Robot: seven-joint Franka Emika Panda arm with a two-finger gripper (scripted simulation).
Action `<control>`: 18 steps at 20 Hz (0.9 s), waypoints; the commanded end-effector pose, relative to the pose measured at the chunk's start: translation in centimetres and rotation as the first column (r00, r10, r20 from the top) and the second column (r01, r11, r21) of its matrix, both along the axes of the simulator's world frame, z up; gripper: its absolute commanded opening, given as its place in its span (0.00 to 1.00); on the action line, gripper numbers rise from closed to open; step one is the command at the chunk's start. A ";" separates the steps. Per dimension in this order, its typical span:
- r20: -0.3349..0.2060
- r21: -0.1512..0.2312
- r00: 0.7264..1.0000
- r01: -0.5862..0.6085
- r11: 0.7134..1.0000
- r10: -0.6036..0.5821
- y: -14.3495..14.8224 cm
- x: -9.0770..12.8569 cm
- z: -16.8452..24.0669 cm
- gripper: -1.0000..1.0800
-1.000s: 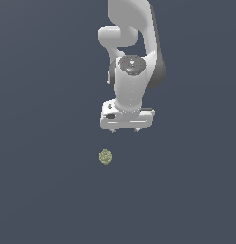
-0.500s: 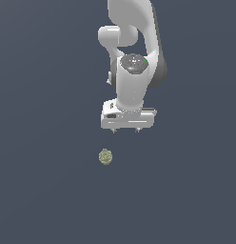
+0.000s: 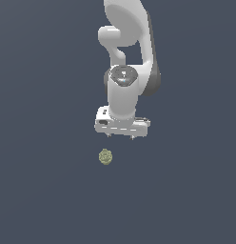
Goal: Pick up the object and move it to a goal position.
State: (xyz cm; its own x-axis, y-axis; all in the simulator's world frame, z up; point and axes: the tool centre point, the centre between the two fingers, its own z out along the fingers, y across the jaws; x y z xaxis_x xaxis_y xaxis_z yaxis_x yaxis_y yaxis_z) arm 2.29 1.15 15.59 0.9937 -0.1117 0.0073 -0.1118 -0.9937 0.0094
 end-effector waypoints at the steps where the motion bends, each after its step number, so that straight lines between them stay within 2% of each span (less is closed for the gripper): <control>1: -0.002 0.004 0.998 0.070 0.998 -0.070 -1.0 0.7 -0.9 0.96; 4: -0.003 0.008 0.985 0.171 0.985 -0.171 -2.5 1.6 -2.2 0.96; 10: -0.006 0.011 0.942 0.336 0.942 -0.336 -5.1 3.1 -4.5 0.96; 18: -0.006 0.010 0.898 0.439 0.898 -0.439 -6.9 3.9 -6.2 0.96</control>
State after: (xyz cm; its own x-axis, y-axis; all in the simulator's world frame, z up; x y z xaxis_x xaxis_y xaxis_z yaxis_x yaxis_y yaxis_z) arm 6.03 -5.58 9.62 0.8517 -0.5240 -0.0006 -0.5240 -0.8517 0.0003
